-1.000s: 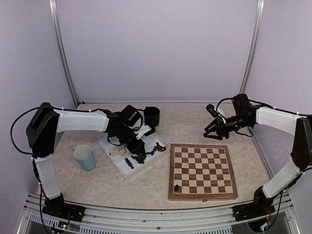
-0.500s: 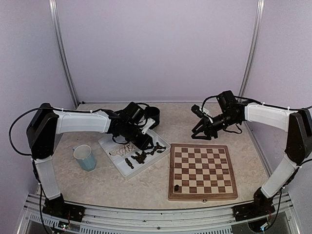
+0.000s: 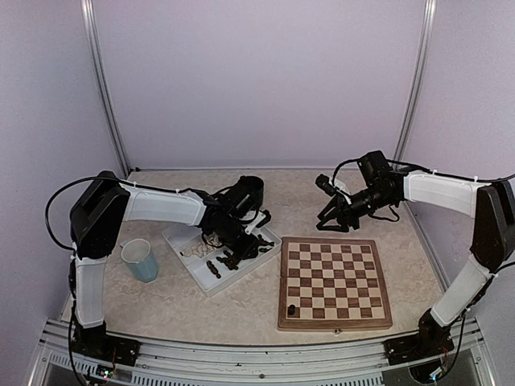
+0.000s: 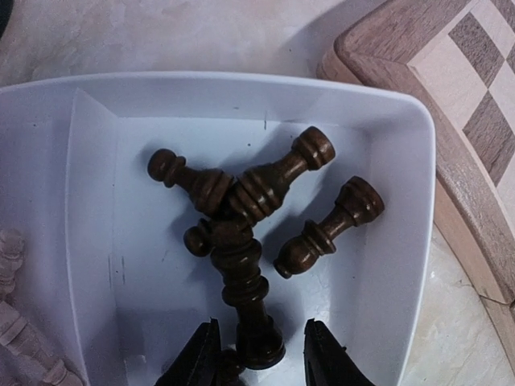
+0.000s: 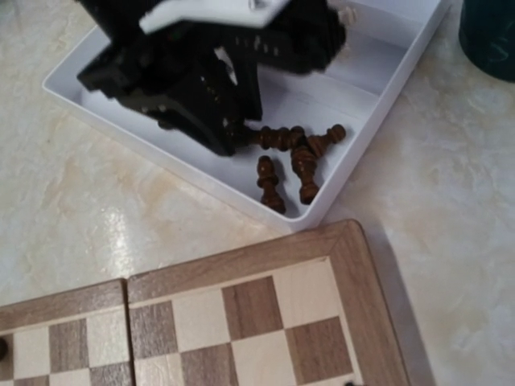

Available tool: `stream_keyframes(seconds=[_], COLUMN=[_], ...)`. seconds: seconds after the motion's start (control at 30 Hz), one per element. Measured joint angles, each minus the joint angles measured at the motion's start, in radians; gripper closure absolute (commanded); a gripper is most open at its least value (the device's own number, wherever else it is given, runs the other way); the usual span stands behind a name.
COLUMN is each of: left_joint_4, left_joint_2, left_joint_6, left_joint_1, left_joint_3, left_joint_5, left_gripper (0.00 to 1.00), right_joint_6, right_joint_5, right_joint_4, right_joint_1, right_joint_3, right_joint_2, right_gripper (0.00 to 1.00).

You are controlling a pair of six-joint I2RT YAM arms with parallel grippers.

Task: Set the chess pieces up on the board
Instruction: Pick up the queen from the storage box.

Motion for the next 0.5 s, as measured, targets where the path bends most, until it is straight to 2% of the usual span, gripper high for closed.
stream_keyframes(seconds=[0.27, 0.5], left_joint_4=[-0.012, 0.003], left_joint_2=[0.029, 0.013], left_joint_6=[-0.015, -0.015], left_joint_1=[-0.013, -0.006], left_joint_3=[0.018, -0.008], left_joint_5=[-0.020, -0.025], left_gripper=[0.82, 0.88], right_joint_6=[0.011, 0.017], right_joint_5=[0.000, -0.006], right_joint_4=[0.004, 0.002], right_joint_1=[0.000, 0.000], right_joint_3=[0.000, 0.007], right_joint_2=[0.000, 0.000], right_gripper=[0.55, 0.56])
